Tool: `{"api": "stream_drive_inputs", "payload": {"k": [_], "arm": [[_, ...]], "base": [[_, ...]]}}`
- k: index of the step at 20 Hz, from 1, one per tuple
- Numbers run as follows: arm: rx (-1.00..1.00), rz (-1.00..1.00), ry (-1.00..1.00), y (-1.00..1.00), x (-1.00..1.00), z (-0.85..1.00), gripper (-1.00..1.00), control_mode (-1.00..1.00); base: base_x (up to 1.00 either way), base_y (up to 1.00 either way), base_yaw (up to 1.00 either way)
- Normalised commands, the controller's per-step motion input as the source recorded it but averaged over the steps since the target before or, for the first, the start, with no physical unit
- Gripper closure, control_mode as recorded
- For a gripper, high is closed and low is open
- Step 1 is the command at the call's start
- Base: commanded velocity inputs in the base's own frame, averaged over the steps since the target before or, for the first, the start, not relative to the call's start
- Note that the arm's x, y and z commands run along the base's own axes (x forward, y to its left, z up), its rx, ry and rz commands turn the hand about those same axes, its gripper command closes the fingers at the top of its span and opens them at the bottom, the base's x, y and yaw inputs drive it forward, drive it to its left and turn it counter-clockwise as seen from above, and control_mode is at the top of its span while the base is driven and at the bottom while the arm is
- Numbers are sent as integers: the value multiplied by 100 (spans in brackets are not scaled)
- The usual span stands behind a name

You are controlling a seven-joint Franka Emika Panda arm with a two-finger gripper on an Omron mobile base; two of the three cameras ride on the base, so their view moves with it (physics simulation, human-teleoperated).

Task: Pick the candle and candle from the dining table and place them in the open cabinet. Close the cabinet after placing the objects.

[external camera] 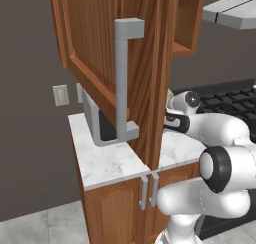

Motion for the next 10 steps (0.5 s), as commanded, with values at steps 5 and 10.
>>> {"api": "stream_drive_inputs", "payload": {"k": [5, 10], "arm": [[0, 5, -1, 0, -14, 96, 100, -100], [-1, 3, -2, 0, -12, 100, 100, -100]], "base": [[0, 0, 0], [0, 0, 0]]}}
